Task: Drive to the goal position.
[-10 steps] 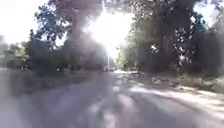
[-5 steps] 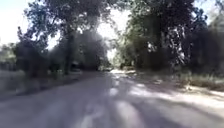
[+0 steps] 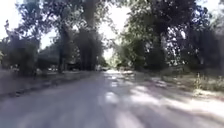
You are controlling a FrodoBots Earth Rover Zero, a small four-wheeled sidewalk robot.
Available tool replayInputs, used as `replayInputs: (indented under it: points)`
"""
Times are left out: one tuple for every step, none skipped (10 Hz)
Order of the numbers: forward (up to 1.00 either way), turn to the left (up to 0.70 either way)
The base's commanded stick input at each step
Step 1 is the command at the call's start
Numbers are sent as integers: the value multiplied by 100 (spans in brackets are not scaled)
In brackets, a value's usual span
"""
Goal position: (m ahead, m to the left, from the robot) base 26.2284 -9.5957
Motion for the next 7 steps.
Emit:
replayInputs:
  points:
    - [100,0]
    - [100,0]
    - [100,0]
    - [100,0]
    - [100,0]
    - [100,0]
    - [100,0]
